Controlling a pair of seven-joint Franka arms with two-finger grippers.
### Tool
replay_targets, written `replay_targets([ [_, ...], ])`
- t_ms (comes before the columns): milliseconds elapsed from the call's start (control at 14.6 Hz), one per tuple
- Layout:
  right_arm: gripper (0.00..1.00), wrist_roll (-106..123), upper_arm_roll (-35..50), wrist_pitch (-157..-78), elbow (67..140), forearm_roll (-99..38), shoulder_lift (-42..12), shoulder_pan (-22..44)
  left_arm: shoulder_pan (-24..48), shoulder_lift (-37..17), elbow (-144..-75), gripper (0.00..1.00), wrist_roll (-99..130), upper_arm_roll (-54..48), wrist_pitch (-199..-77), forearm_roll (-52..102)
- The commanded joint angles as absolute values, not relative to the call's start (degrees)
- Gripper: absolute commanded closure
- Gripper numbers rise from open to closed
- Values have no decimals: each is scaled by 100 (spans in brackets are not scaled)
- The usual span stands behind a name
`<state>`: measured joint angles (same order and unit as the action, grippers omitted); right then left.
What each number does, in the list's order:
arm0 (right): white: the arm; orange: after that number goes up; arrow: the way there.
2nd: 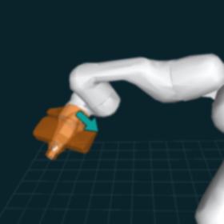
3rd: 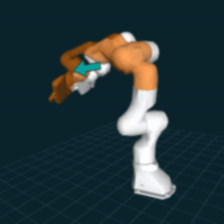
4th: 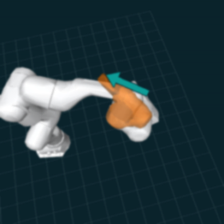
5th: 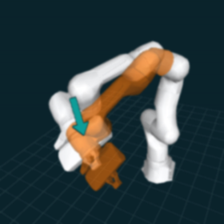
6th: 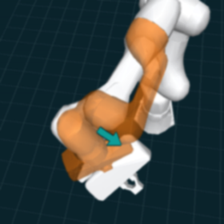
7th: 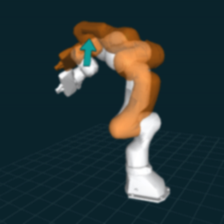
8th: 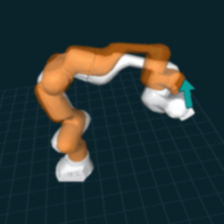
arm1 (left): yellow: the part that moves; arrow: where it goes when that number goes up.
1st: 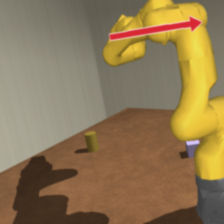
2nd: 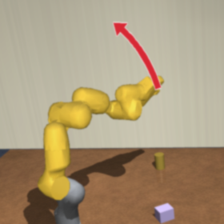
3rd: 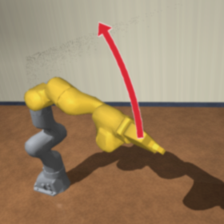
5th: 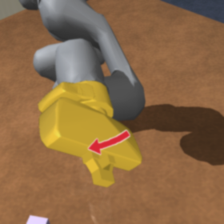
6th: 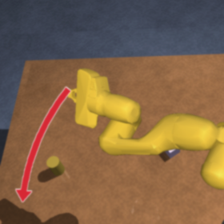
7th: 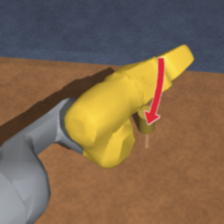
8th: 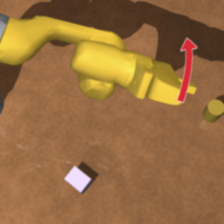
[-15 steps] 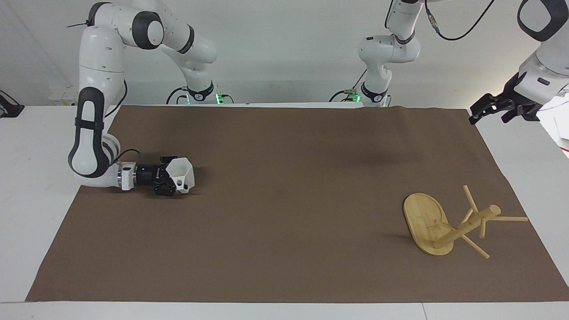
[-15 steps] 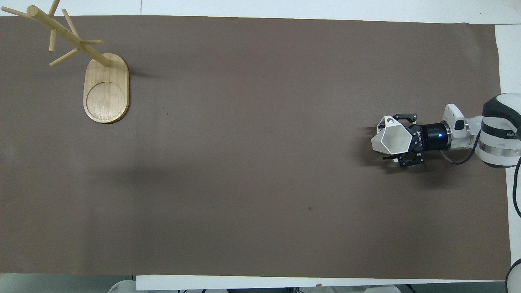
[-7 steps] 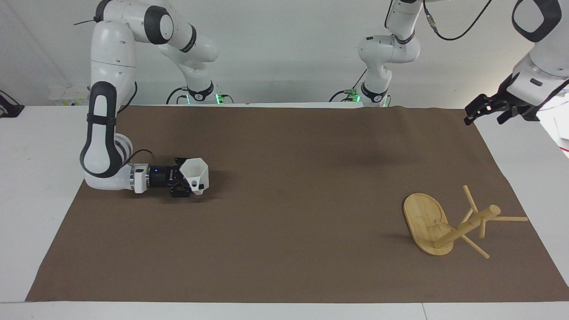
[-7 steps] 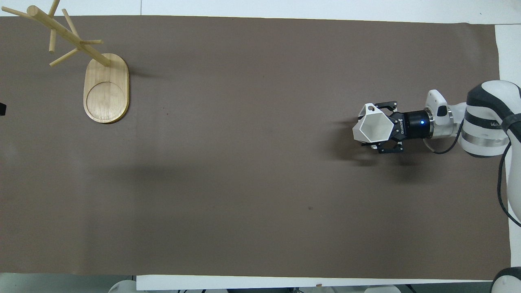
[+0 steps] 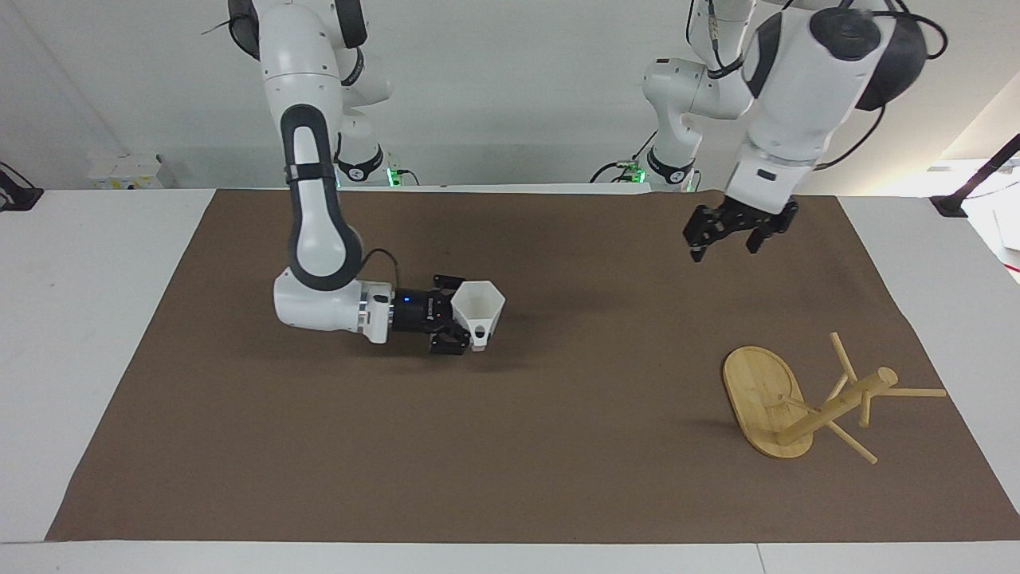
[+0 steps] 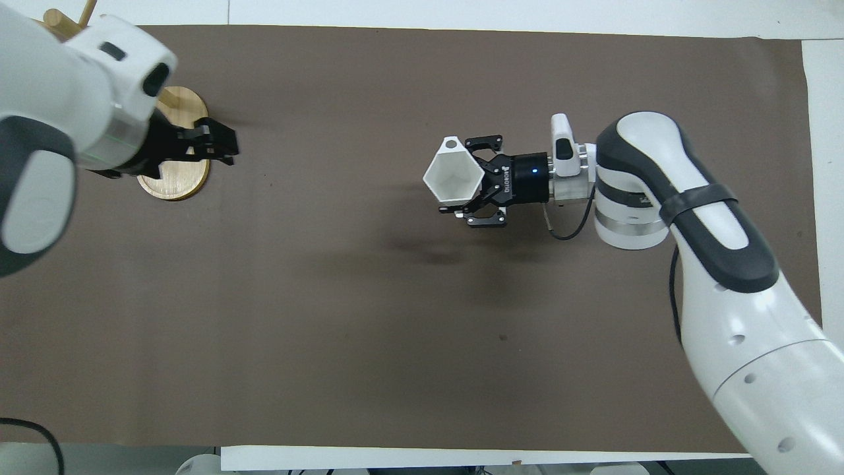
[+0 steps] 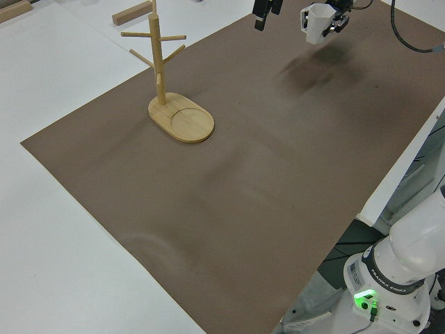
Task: Hang cup on rack
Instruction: 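Carry the cup with the right gripper while the left gripper grasps it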
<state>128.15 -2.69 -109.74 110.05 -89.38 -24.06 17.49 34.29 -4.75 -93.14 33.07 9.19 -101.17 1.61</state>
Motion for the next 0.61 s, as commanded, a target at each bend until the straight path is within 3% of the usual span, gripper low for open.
replay_targets([
  [0, 63, 12762, -308, -11222, 11048, -9507, -2382, 2029, 3831, -1053, -9081, 0, 4198, 1037, -10599, 570],
  [547, 63, 12744, -308, -11768, 11021, -9940, -2233, 2390, 4473, -1441, -9044, 0, 4922, 1028, -10995, 940],
])
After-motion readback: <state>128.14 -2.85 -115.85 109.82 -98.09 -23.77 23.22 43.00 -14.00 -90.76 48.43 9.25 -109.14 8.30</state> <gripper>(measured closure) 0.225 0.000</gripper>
